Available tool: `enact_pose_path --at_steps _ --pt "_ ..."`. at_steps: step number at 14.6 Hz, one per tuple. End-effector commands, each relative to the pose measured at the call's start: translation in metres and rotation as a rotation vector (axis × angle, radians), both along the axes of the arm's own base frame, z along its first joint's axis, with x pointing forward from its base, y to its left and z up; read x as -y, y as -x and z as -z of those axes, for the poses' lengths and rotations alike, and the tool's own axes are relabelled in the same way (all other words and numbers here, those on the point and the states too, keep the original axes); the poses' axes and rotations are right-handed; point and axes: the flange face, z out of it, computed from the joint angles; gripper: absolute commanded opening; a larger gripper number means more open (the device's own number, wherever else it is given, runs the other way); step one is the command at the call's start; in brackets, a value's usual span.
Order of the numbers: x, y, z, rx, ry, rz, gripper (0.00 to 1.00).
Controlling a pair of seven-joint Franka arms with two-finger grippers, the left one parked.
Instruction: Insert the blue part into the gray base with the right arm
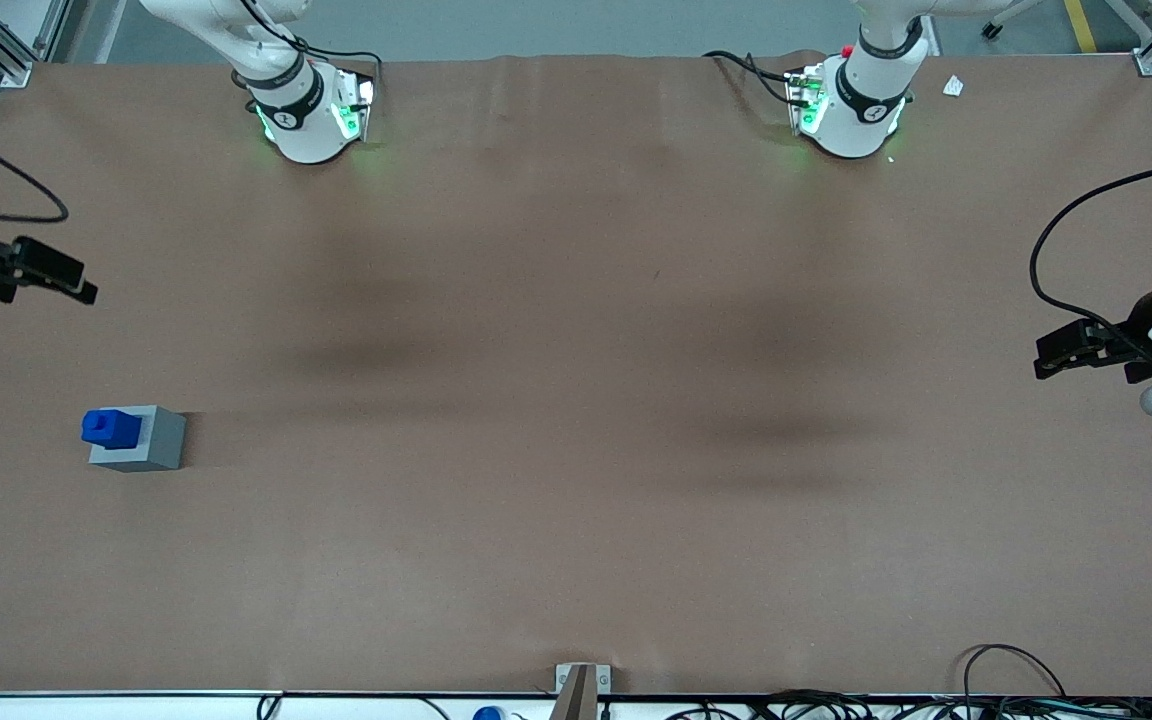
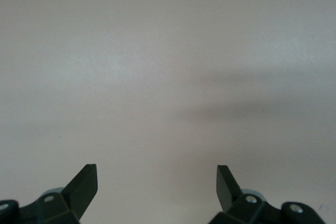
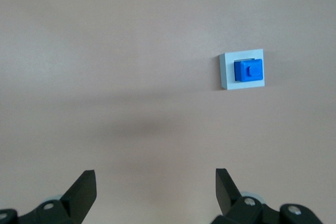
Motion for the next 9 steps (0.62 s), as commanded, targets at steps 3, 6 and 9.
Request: enact_pose_path --at_steps 3,6,9 --pt "-0.015 0.041 -0.011 0.013 0.005 -0.022 1.0" --pt "-0.015 0.046 -0.015 -0.009 0.004 -0.026 1.0" --pt "-0.012 0.045 -0.02 -0.001 0.005 -0.022 1.0"
